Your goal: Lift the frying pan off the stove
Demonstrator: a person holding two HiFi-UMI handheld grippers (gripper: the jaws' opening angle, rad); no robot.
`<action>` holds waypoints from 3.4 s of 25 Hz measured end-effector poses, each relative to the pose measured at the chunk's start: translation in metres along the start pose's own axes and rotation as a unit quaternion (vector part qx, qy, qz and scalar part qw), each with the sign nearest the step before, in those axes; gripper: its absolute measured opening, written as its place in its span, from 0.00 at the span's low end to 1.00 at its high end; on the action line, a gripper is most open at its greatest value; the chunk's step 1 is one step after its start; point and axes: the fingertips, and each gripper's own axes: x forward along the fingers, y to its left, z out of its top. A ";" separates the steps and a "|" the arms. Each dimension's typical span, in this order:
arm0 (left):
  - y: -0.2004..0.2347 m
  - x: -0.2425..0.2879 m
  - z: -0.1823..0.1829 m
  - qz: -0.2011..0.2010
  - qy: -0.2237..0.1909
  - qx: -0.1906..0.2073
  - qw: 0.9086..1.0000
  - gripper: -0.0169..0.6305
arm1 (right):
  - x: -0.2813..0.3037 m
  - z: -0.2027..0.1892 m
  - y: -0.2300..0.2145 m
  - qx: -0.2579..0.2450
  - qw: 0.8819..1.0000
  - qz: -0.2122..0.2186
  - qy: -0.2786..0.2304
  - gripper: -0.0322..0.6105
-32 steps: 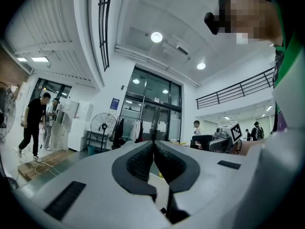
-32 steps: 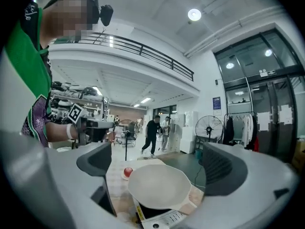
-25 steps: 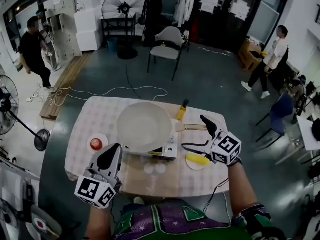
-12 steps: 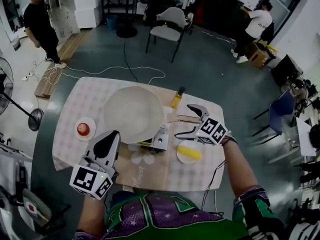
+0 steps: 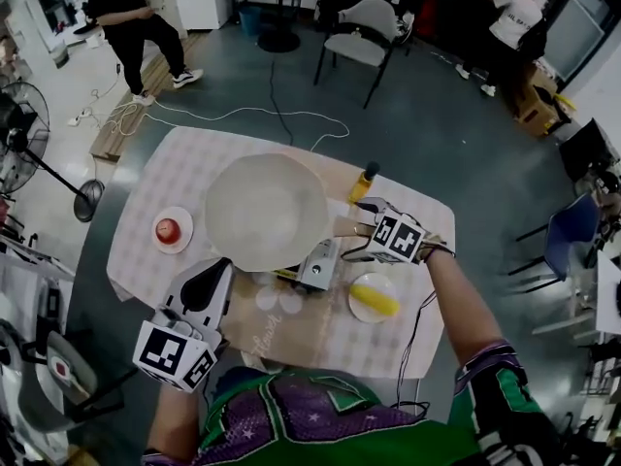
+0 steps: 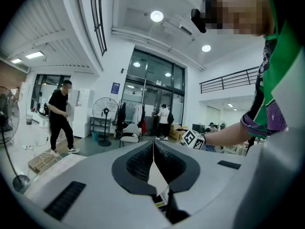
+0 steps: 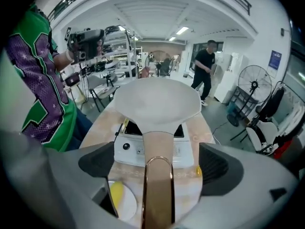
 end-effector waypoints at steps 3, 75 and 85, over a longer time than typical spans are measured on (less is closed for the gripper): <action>0.004 -0.003 -0.005 0.013 0.006 -0.004 1.000 0.06 | 0.014 -0.009 0.000 -0.013 0.999 0.027 0.032 0.90; 0.101 -0.139 0.033 -0.051 -0.074 0.044 0.995 0.06 | -0.095 0.194 0.180 0.314 0.834 -0.371 -0.261 0.33; 0.107 -0.141 0.050 -0.068 -0.085 0.030 0.994 0.06 | -0.139 0.225 0.183 0.285 0.826 -0.388 -0.294 0.33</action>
